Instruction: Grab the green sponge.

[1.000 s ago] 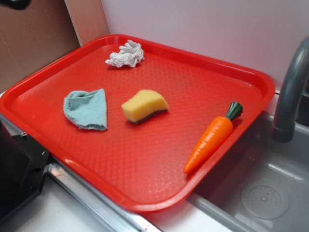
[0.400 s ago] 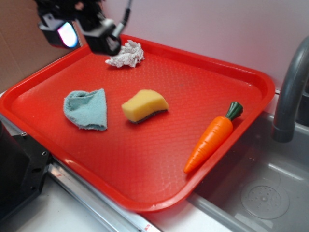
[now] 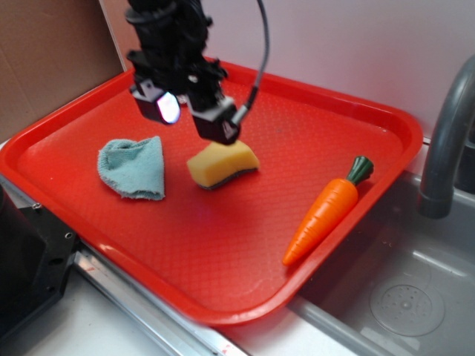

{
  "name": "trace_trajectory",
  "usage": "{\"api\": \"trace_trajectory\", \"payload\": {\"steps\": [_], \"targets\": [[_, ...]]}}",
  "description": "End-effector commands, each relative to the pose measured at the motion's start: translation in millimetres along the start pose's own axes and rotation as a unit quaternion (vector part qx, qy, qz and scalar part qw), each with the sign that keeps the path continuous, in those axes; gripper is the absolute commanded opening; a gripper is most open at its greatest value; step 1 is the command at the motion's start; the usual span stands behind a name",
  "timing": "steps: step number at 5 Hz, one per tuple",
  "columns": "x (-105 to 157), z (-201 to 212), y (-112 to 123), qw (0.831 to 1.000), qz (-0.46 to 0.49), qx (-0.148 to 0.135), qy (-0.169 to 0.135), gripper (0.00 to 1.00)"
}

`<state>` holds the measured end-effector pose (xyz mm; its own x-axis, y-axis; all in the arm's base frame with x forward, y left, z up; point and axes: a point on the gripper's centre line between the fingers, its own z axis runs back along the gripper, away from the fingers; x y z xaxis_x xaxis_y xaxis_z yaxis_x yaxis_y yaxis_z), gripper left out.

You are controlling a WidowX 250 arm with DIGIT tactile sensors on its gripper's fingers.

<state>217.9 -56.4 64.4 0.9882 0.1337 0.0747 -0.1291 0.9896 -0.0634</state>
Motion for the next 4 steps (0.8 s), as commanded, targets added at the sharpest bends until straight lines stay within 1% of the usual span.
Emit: {"api": "trace_trajectory", "payload": {"steps": [1,2,3,4], "targets": [[8.0,-36.1,-13.5,0.994,-0.051,-0.093,0.026,1.0],[5.0,-40.9,-16.8,0.997,-0.042,-0.055,0.027,1.0],[3.6,-36.4,-16.1,0.999,-0.037,-0.029,0.017,0.0],[1.9,-34.1,-17.7,0.999,-0.032,-0.015,0.015,0.0]]}}
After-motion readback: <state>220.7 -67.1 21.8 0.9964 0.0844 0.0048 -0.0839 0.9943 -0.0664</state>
